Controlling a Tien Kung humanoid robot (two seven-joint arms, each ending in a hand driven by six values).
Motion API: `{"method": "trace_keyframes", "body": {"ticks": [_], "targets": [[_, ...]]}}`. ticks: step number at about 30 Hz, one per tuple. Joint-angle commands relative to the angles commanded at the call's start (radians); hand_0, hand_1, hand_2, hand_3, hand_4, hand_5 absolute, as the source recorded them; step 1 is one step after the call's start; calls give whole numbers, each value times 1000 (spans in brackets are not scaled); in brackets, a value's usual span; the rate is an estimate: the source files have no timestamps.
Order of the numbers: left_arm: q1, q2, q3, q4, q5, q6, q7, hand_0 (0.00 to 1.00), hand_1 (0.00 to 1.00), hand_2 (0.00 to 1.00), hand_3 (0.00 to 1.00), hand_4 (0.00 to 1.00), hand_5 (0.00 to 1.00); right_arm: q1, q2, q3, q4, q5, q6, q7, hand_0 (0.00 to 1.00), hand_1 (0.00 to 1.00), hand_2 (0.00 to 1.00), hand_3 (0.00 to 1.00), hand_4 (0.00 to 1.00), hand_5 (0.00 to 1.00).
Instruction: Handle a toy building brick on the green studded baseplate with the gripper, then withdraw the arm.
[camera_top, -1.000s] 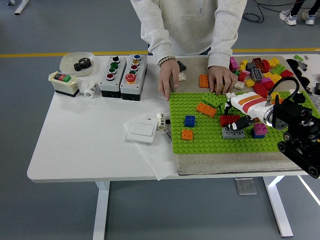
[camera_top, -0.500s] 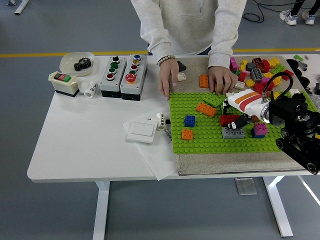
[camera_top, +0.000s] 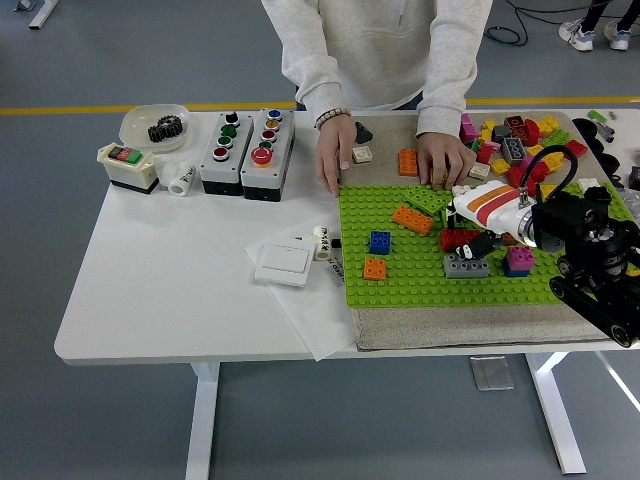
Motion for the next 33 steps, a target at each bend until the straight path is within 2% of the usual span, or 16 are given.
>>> {"method": "trace_keyframes", "body": {"ticks": [11,12,17,18,23,24,33], "targets": [[1,2,-2,-1,4,2,2,803,851,830,715,797,656,3,1,1,-5,1,16,10,590,604,626,595,857,271],[0,3,-1,-1,3,3,2,804,851,827,712,796,655,2,-1,2,-5,2,15,12,544,555,592,565,829,253],[-1,3,-3,-1,5,3,2,804,851,827,712,796,655,2,-6,7,-2,-1,11,22,544,555,592,565,829,253],[-1,2,-3,0,5,3,2,804,851,826,710,793,652,1,-8,8,0,-2,9,27,439,479,519,493,787,219],[-2,2,-4,0,6,3,1,804,851,826,710,793,652,0,-11,12,6,-7,2,40,439,479,519,493,787,219],[-2,2,-5,1,7,3,1,803,851,826,711,791,651,0,-12,12,7,-7,1,43,369,446,496,484,781,217],[-3,1,-7,2,8,2,0,802,851,825,711,791,650,2,-21,28,21,-9,-7,57,360,437,492,485,776,214]]}}
